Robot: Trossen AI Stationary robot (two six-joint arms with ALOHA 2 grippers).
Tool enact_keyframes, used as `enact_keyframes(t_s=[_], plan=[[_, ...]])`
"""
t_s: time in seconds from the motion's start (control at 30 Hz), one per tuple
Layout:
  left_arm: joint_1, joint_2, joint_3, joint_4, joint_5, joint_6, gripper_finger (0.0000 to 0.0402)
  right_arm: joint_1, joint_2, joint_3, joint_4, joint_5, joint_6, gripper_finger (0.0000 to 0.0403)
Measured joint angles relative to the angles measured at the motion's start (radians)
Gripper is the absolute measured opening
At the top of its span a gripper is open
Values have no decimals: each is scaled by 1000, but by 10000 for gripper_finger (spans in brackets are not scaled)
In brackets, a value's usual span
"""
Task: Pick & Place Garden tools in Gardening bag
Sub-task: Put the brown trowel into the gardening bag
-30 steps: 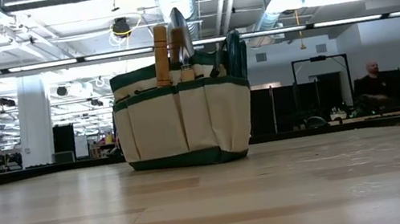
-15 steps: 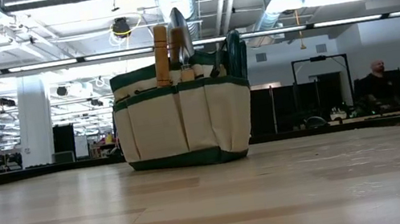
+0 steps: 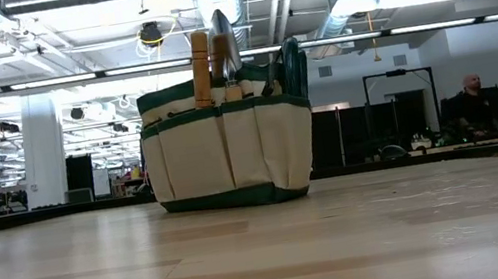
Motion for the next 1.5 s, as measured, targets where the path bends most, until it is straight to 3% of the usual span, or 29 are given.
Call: enact_keyframes(t_s=[0.17, 0.27, 0.53, 0.63, 0.73, 0.87, 1.23, 1.5], plan=[[7, -135, 0, -19, -343, 20, 61, 0, 0, 0, -2, 24, 0, 159], [28, -219, 0, -19, -545, 107, 61, -1, 0, 0, -2, 25, 0, 159], [77, -384, 2, 58, -1110, 544, 61, -2, 0, 0, 0, 26, 3, 159], [105, -396, 2, 124, -1255, 716, 61, -2, 0, 0, 2, 26, 8, 159], [134, -388, 2, 154, -1291, 808, 61, -2, 0, 0, 2, 26, 11, 159], [158, -341, 2, 157, -1290, 816, 61, -3, 0, 0, 2, 25, 11, 159], [153, -198, 2, 163, -1345, 689, 61, -23, 0, 0, 2, 23, 27, 159], [137, -242, 2, 163, -1331, 692, 61, -29, 0, 0, 2, 21, 28, 159]])
